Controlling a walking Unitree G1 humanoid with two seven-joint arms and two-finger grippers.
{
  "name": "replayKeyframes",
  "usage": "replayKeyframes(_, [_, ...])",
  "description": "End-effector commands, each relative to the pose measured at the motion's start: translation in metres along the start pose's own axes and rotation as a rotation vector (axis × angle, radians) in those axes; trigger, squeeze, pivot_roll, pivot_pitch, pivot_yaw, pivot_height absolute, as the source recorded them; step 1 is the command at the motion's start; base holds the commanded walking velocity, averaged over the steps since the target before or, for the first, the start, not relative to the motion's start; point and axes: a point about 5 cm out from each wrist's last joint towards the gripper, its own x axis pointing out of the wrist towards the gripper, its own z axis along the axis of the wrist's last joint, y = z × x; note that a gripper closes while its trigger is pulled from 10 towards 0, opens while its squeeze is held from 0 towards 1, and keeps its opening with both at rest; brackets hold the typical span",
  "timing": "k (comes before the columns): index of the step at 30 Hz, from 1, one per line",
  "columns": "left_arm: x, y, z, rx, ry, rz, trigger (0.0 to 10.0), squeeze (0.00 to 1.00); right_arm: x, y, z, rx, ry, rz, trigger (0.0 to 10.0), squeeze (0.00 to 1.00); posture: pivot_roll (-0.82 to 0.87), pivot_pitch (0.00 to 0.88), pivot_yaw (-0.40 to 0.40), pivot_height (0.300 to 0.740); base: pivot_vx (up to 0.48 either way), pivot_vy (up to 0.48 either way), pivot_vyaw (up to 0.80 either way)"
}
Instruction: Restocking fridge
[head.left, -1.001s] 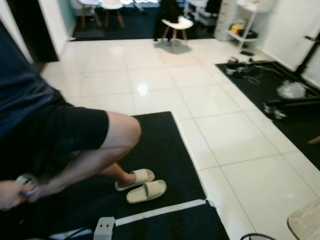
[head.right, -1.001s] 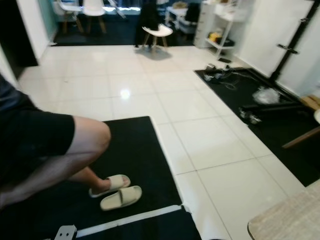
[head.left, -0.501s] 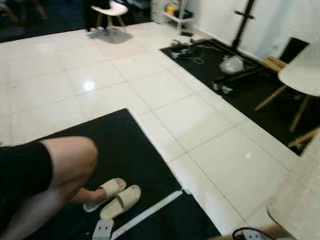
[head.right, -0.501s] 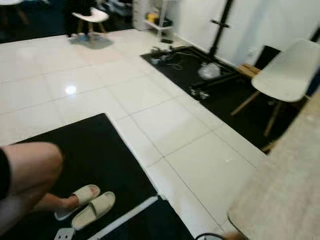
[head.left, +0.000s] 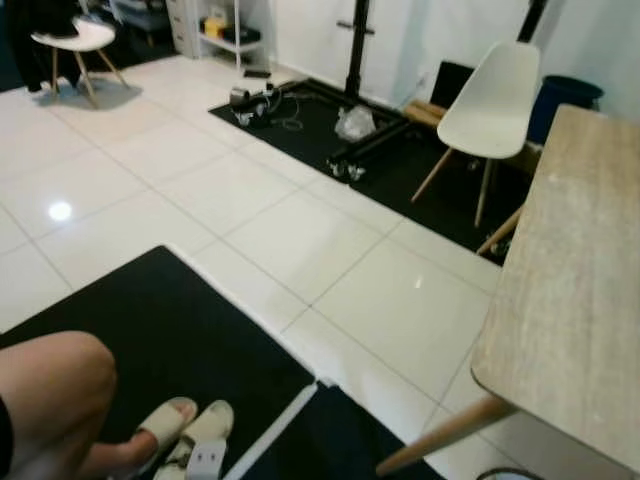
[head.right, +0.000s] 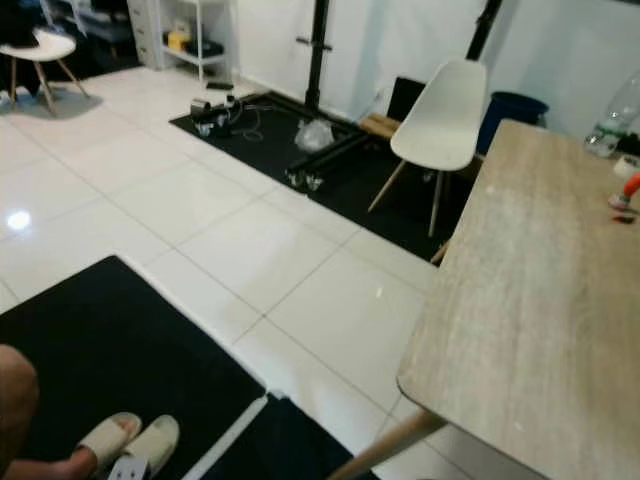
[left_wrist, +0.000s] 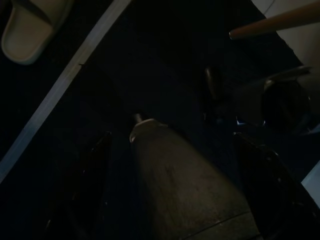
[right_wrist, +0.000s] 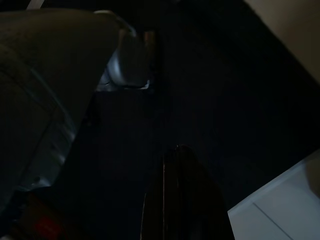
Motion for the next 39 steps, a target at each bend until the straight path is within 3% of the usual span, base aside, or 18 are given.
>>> replayKeyframes(1, [0.0, -0.004, -0.008, -0.004, 0.027, -0.006, 10.0, 0.0, 0.0, -0.001, 0.004, 0.002, -0.026, 0.002, 10.0, 0.0, 0.0, 0.0, -0.062, 0.74, 0.0, 0.0, 0.0])
replayKeyframes(10, [0.0, -0.004, -0.008, 0.003, 0.024, -0.016, 10.0, 0.0, 0.002, 0.004, 0.002, 0.0, -0.024, 0.009, 10.0, 0.0, 0.01, 0.0, -0.06, 0.74, 0.0, 0.0, 0.0])
replayKeyframes(13, [0.0, -0.004, -0.007, 0.007, 0.025, -0.019, 10.0, 0.0, 0.009, 0.018, 0.008, -0.006, -0.03, 0.021, 10.0, 0.0, 0.01, 0.0, -0.059, 0.74, 0.251, 0.0, 0.0])
replayKeyframes(19, [0.0, -0.004, -0.007, 0.015, 0.026, -0.02, 10.0, 0.0, 0.013, 0.027, 0.012, -0.009, -0.035, 0.028, 10.0, 0.0, 0.01, 0.0, -0.058, 0.74, 0.258, 0.0, 0.0])
replayKeyframes(26, [0.0, -0.004, -0.007, 0.023, 0.026, -0.021, 10.0, 0.0, 0.014, 0.029, 0.015, -0.009, -0.043, 0.029, 10.0, 0.0, 0.01, 0.0, -0.054, 0.74, 0.269, 0.0, 0.0])
replayKeyframes(39, [0.001, -0.005, -0.005, 0.026, 0.025, -0.02, 10.0, 0.0, 0.009, 0.015, 0.018, -0.003, -0.051, 0.02, 10.0, 0.0, 0.01, 0.0, -0.046, 0.74, 0.277, 0.0, 0.0])
